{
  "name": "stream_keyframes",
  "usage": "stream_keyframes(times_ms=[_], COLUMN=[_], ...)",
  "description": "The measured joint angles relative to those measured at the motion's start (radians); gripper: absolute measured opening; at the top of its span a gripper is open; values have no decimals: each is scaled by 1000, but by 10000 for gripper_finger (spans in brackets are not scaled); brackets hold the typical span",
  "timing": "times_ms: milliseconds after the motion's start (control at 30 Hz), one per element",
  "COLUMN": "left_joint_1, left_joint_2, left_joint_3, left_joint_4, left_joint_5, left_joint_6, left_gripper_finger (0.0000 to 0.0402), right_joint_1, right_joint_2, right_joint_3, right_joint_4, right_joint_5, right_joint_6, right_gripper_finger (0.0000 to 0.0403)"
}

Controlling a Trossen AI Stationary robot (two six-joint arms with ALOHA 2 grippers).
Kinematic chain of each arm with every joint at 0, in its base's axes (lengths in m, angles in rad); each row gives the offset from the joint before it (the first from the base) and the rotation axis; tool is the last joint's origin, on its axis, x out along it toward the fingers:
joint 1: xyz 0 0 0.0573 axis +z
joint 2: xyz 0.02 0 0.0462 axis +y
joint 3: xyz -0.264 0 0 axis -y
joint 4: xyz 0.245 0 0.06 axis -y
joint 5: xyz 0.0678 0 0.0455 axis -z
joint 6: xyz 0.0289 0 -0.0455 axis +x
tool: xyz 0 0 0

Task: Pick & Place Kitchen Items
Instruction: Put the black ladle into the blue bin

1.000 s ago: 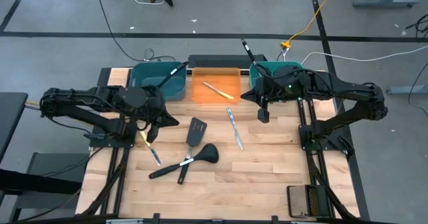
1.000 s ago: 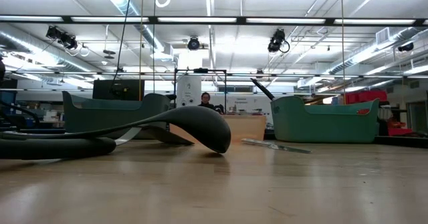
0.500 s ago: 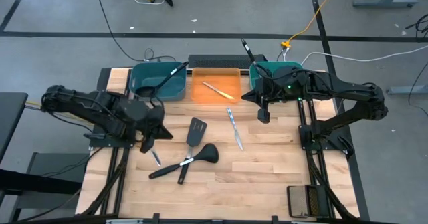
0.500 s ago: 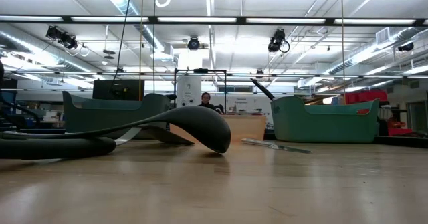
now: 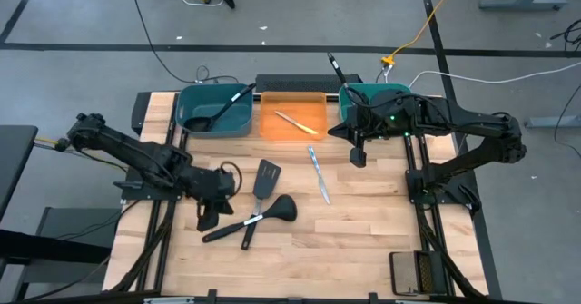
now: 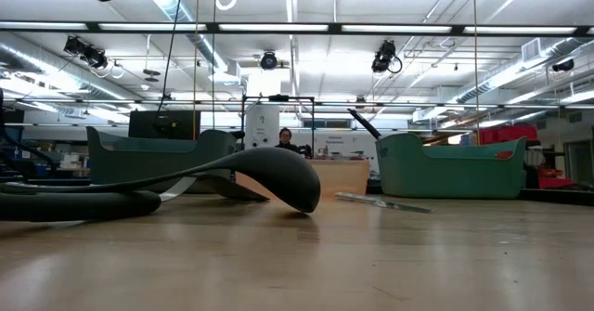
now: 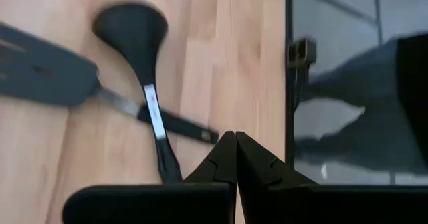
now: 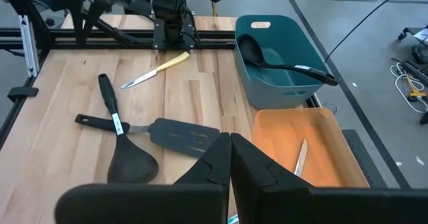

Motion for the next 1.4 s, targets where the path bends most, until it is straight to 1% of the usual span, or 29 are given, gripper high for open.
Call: stream_keyframes(times_ms=[167,300,733,800,900,967,1033,1100,1167,1233,1300,1400], left_joint_1=[-25,-31,-103,-116,-129,-135,-145,-147,-152,-157,-160,-164], left_joint_2=[64,92,122,143,177,203,222,233,231,231,228,230], left_joint_3=[0,1,0,3,-1,1,-18,-50,-93,-132,-164,-194], left_joint_4=[24,46,50,61,17,24,17,84,101,158,136,156], left_joint_5=[36,61,20,14,20,27,41,57,79,84,84,88], left_joint_6=[-19,-48,-159,-174,-191,-192,-192,-205,-222,-248,-266,-271], left_gripper_finger=[2,2,2,2,2,2,2,2,2,2,2,2], right_joint_1=[0,0,0,0,0,0,0,0,0,0,0,0], right_joint_2=[0,0,0,0,-1,0,-1,0,-1,-1,-1,-1], right_joint_3=[0,0,0,0,0,0,0,0,0,0,0,0], right_joint_4=[-1,-2,-16,-16,-16,-16,-14,-15,-13,-15,-15,-16], right_joint_5=[0,0,-8,-8,-8,-8,-8,-8,-8,-8,-8,-8], right_joint_6=[0,-4,-5,-5,-5,-5,-5,-5,-5,-4,-3,-3], right_gripper_finger=[9,9,9,9,9,9,9,9,9,9,9,9])
